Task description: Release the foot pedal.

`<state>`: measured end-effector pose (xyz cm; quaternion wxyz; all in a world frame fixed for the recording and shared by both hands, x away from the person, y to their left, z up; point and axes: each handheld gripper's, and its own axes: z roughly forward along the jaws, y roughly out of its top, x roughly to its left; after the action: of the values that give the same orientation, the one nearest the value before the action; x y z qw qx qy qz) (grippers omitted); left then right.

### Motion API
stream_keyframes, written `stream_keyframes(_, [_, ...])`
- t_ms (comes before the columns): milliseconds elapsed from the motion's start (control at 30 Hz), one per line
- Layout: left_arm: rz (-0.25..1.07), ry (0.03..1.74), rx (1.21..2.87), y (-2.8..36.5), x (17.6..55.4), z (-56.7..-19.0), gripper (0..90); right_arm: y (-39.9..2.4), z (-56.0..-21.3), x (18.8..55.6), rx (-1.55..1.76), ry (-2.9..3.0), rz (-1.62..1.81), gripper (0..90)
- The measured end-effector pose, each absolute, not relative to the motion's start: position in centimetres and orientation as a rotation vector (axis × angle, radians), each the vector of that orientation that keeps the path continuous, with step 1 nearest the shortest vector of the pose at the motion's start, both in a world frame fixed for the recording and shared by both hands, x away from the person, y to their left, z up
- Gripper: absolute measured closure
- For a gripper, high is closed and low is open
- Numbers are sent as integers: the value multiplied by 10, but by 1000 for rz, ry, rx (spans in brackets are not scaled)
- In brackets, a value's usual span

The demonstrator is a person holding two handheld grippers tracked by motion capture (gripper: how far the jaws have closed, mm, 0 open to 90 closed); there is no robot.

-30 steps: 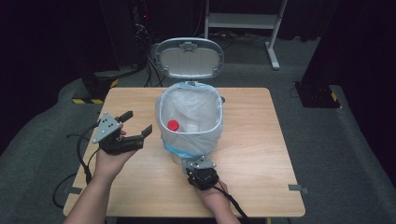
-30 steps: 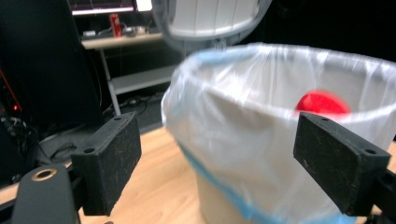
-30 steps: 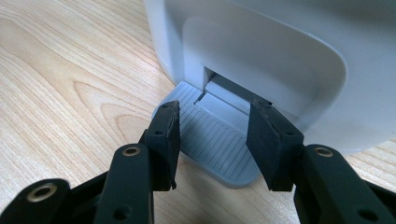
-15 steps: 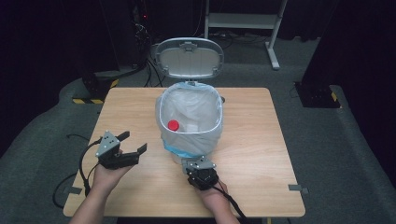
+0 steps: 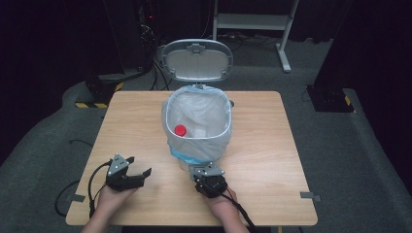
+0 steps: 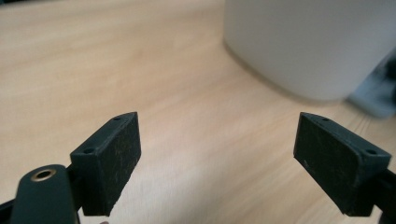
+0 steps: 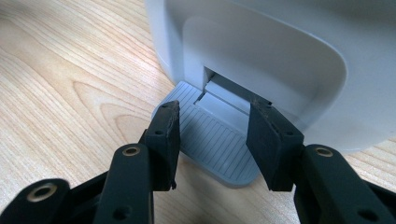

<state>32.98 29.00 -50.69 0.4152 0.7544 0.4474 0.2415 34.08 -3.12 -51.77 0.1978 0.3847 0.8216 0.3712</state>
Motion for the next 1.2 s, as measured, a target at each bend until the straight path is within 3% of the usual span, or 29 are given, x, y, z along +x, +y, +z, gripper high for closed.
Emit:
stream_keyframes(567, [569,1227,2036,288,324,-529,161,-31,-517,341,1074,2305,1034,538])
stream_keyframes(667, [549,1212,2040,287,323,-529,170,-30,-514,342,1049,2351,1029,398])
stream_keyframes(767, [540,1214,2036,287,324,-529,176,-35,-505,340,1070,2335,1073,363])
stream_keyframes(900, [542,1216,2034,287,324,-529,178,-56,-490,326,1042,2306,1156,329])
stream_keyframes(1000, [539,1218,2032,287,324,-529,181,-67,-489,323,1024,2301,1134,355])
stream_keyframes(1200, [541,1219,2031,287,324,-529,187,-135,-500,337,1184,2187,1035,334])
